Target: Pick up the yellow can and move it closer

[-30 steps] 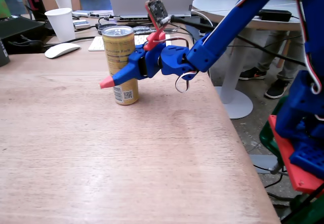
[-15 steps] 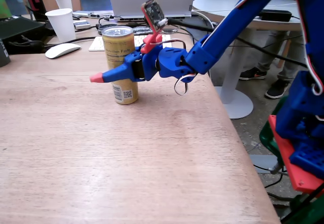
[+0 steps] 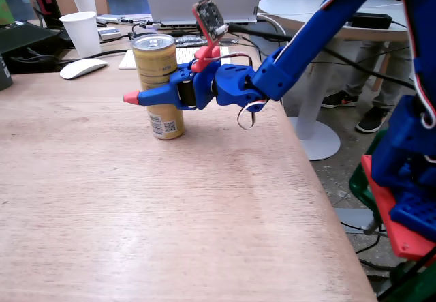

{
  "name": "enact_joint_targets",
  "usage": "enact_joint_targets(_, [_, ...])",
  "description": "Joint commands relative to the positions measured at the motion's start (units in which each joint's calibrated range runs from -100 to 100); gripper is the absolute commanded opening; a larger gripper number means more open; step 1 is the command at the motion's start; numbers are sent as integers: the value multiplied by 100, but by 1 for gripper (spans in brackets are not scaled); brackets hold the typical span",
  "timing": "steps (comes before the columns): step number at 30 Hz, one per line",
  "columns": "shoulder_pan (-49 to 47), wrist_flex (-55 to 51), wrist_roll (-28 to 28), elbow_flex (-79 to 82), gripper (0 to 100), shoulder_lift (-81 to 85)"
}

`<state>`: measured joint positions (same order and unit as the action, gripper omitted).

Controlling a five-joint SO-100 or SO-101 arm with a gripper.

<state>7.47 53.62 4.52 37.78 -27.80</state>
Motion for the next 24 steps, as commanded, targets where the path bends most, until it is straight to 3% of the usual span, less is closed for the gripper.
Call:
enact_joint_targets(1, [-239,-42,-15,276,37,653])
enact_joint_targets(12, [-578,-50,-15,1710,37,2308])
enact_joint_targets(15, [-358,-34,-15,1663,37,2257])
enact_joint_targets(18, [539,-34,-15,1625,37,2240])
enact_joint_targets(24, [844,24,-10,965,38,1296])
